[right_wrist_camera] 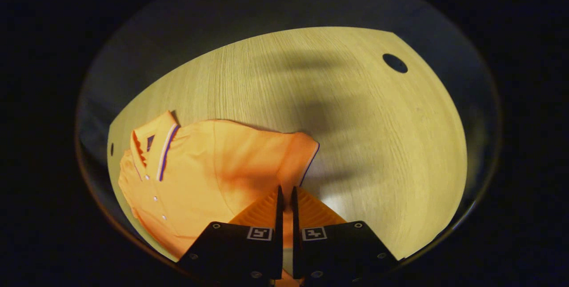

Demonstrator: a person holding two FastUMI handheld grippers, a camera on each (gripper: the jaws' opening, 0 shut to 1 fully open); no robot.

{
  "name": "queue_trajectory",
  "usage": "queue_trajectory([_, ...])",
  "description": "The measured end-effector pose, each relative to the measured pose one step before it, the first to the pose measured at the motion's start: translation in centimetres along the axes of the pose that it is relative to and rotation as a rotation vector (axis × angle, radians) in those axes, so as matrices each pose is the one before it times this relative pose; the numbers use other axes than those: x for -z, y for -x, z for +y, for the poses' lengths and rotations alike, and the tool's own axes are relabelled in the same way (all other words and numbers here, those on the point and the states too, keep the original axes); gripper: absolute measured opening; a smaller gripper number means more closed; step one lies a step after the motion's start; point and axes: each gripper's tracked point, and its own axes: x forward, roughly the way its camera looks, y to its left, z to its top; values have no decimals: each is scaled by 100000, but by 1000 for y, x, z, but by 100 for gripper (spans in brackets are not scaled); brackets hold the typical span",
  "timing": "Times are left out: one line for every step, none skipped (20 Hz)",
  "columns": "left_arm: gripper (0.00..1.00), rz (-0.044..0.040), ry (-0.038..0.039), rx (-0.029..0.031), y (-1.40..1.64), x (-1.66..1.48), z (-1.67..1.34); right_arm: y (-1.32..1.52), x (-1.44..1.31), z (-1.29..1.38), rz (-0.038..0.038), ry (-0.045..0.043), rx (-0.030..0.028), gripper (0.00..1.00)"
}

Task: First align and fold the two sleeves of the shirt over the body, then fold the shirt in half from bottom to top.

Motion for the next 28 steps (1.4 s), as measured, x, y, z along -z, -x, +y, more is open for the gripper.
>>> queue_trajectory([100,397,338,-122,-2,271,160,538,-710,501,-3162,-101,-2560,10])
queue_trajectory([99,651,442,-389,-47,303,251,760,-753,767,-3809,392,-1858,10])
queue_trajectory([99,425,628,-312,24,263,346,1056,-475,1087,-2216,1489,-2446,10])
queue_trajectory([99,331,524,-220,-96,77,144,768,-407,719,-1592,1683,-944,10])
queue_trajectory([99,248,235,-400,-48,103,206,764,-219,986,-1096,2586,-1584,10])
queue_trajectory([99,307,345,-301,-102,137,216,563,-213,909,-736,2386,-978,10])
queue_trajectory([99,274,508,-189,-159,108,175,368,-64,1099,-371,2107,-1742,10])
queue_trajectory([99,326,398,-183,-3,49,77,336,-244,949,-759,851,-928,10])
queue_trajectory([99,375,255,38,-69,295,77,161,71,953,175,813,-1389,9])
queue_trajectory([99,408,142,167,51,-19,99,164,-39,944,-71,207,-1563,10])
queue_trajectory([99,181,457,249,-20,33,107,163,81,1205,109,424,-2717,9])
queue_trajectory([99,438,325,292,27,236,265,186,122,1030,-13,-337,-2121,10])
queue_trajectory([99,457,469,-529,-177,191,386,64,201,1149,215,333,-2832,10])
queue_trajectory([99,720,732,-241,-230,312,332,94,316,1043,893,89,-2855,12])
queue_trajectory([99,877,848,300,-306,250,222,83,207,1079,567,281,-3071,16])
queue_trajectory([99,1248,325,515,-217,486,-18,243,204,1038,443,113,-3343,20])
queue_trajectory([98,810,399,321,-262,235,137,77,111,880,-275,766,-2605,22])
queue_trajectory([99,769,415,606,-304,182,273,217,31,268,-495,903,-490,36])
queue_trajectory([98,1467,-4,758,-547,432,9,427,92,248,-856,960,-280,33])
queue_trajectory([98,3043,-548,688,-342,578,40,279,-8,-52,-634,1132,1029,36])
queue_trajectory([98,3140,-1206,621,-684,702,-53,548,102,7,-952,1314,653,45])
queue_trajectory([98,3412,-1289,1865,-715,551,-107,586,-93,-39,-1511,1587,878,46])
queue_trajectory([99,2212,-1181,2151,-914,399,-158,613,-85,158,-2087,1726,511,56])
queue_trajectory([98,2394,-274,1849,-936,444,-113,686,-129,201,-2347,978,200,60])
queue_trajectory([99,2759,-681,1025,-1136,645,161,838,-54,543,-2554,588,-668,70])
queue_trajectory([98,3622,-858,642,-1077,579,189,864,-160,347,-2675,288,-208,75])
queue_trajectory([98,3871,-1144,672,-914,724,68,862,-135,278,-2834,414,-148,82])
queue_trajectory([98,3971,-851,399,-1166,628,-113,902,-188,86,-2704,562,566,85])
